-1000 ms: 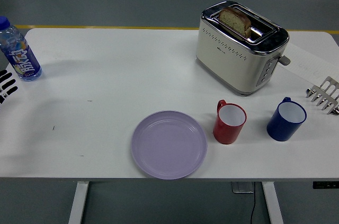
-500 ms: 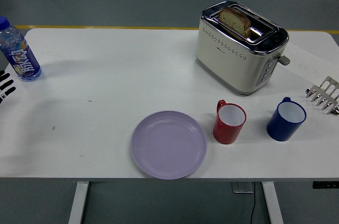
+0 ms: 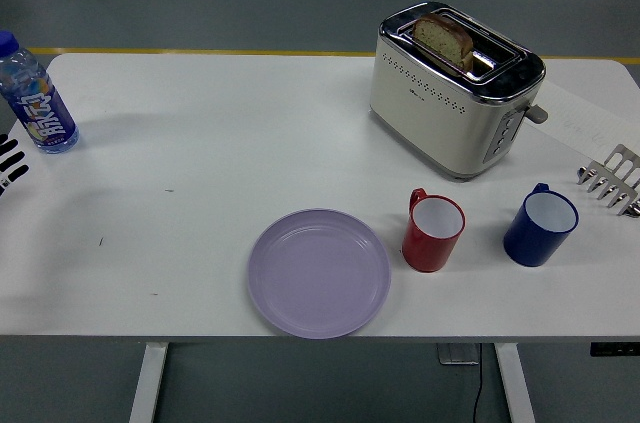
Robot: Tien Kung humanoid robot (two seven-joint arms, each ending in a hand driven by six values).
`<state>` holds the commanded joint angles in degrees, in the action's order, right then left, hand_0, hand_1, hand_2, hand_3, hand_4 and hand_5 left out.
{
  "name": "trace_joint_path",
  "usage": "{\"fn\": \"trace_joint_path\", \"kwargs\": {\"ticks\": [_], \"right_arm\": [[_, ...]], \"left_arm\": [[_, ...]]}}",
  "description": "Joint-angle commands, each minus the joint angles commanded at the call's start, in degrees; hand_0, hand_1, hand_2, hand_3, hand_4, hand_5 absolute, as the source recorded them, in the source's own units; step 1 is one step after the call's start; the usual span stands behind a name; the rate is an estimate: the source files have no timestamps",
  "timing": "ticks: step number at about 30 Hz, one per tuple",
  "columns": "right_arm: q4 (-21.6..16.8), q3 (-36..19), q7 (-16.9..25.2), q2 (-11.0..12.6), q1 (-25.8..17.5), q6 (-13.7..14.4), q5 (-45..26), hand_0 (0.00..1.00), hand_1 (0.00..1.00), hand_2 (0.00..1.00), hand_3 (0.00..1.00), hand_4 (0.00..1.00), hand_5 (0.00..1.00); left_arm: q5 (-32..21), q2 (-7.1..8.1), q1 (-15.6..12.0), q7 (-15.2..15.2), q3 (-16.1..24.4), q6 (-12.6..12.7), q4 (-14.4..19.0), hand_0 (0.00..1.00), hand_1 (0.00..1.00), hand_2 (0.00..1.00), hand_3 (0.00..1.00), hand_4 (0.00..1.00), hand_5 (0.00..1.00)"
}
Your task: Push plate across desktop
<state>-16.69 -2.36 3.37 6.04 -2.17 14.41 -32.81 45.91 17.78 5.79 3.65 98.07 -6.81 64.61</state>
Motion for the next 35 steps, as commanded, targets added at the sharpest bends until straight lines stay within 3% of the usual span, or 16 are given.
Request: {"fn": "trace_joint_path", "kwargs": {"ticks": [35], "right_arm": [[0.06, -0.79, -0.43, -0.22, -0.52, 0.31, 0.55, 0.566, 0.550, 0.667, 0.591, 0.336, 0.396]], "left_arm": [[0.09, 0.18, -0.50, 0.57, -0.83, 0.54, -0.19, 0.762, 0.766, 0.734, 0.649, 0.542, 0.998]]}}
